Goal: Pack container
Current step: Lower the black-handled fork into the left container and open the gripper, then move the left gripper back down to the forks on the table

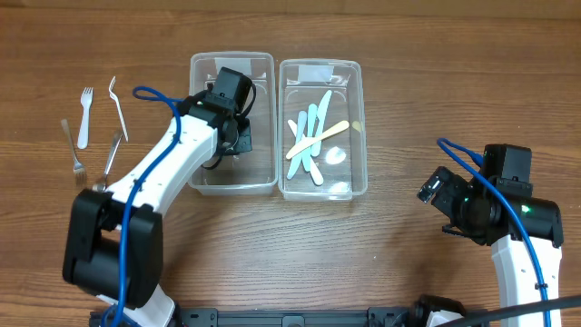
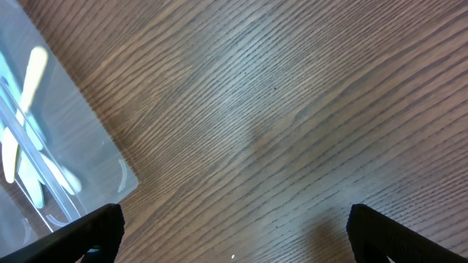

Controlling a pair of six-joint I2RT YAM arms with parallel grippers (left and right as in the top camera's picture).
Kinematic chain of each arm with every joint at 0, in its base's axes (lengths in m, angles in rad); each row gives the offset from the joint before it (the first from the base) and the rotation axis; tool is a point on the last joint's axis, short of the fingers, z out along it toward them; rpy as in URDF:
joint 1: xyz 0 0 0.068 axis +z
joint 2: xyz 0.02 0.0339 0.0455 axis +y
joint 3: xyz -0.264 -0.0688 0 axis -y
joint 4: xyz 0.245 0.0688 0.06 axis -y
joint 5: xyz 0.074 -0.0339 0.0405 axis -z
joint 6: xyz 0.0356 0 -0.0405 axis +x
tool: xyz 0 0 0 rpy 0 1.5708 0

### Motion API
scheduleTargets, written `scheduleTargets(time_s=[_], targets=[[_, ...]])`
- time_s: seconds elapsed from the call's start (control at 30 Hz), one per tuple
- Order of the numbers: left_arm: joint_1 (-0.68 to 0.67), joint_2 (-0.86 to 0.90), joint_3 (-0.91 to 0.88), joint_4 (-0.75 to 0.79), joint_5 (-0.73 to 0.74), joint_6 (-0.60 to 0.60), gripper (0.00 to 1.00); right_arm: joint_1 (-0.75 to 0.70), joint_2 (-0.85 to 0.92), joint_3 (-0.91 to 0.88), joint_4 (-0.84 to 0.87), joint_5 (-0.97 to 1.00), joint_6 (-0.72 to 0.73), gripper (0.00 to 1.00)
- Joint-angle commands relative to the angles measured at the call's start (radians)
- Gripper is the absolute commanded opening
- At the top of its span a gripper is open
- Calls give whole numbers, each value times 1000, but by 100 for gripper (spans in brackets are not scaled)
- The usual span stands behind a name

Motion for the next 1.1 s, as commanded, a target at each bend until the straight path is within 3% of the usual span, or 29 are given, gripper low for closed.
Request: scheduleTargets(time_s=[0.0, 0.07, 0.13, 0.2, 0.37, 0.57, 0.73, 0.83, 0.9, 1.07], targets=[[0, 2, 14, 13, -4, 13, 17, 3, -3, 2, 1, 2, -4, 100], [0, -9, 23, 24, -3, 48, 35, 3, -3, 2, 1, 2, -4, 100], [0, -21, 50, 19, -3, 111, 36, 3, -3, 2, 1, 2, -4, 100], [0, -42, 110, -26, -17, 177, 45, 3, -3, 2, 1, 2, -4, 100], [29, -119, 280, -219, -130, 185, 66, 3, -3, 2, 1, 2, -4, 100], [216, -279, 303, -403, -142, 184, 78, 3, -3, 2, 1, 2, -4, 100], [395, -428, 186, -449, -138, 193, 81, 3, -3, 2, 2, 2, -4, 100], [475, -526, 53, -395, -84, 230, 84, 3, -3, 2, 1, 2, -4, 100], [529, -579, -61, -316, 25, 305, 90, 3, -3, 2, 2, 2, -4, 100], [658, -549, -230, -198, 87, 373, 100, 3, -3, 2, 2, 2, -4, 100]])
